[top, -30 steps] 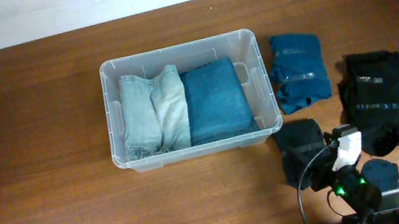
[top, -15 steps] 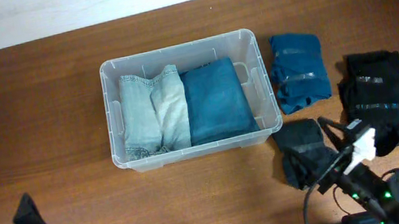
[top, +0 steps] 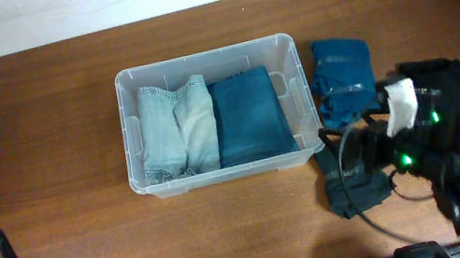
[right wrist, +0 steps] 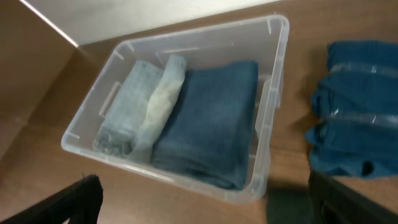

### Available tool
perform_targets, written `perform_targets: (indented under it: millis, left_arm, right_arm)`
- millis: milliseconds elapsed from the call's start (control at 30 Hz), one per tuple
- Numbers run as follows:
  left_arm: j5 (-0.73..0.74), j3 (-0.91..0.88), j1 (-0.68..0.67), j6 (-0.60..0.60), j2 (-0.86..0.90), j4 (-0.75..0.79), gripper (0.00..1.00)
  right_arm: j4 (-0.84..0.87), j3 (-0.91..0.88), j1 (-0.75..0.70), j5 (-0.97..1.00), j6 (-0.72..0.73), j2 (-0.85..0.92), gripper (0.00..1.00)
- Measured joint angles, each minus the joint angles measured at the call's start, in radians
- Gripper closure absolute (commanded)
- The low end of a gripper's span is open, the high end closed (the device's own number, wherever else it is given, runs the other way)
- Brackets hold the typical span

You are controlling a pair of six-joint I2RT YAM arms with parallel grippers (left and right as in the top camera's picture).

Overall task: Pack container
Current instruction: 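Grasp the folded teal sweater with the right gripper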

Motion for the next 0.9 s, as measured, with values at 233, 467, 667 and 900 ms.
perform_targets:
  millis: [233, 467, 667, 900]
  left_arm:
    - [0.000, 0.000, 0.000, 0.000, 0.000, -0.050, 0.00]
    - [0.000, -0.001, 0.000, 0.000, 0.000, -0.053, 0.00]
    - [0.000, 0.000, 0.000, 0.000, 0.000, -0.085, 0.00]
    - [0.000, 0.000, 0.000, 0.000, 0.000, -0.085, 0.00]
  right_arm:
    - [-0.052, 0.063, 0.000, -0.007, -0.015, 0.257, 0.02]
    - [-0.142, 0.284, -0.060, 0.080, 0.011, 0.473, 0.02]
    - [-0.132, 0.459, -0.178, 0.134, 0.056, 0.633, 0.02]
    - [-0.059, 0.496, -0.300, 0.092, 0.034, 0.873, 0.02]
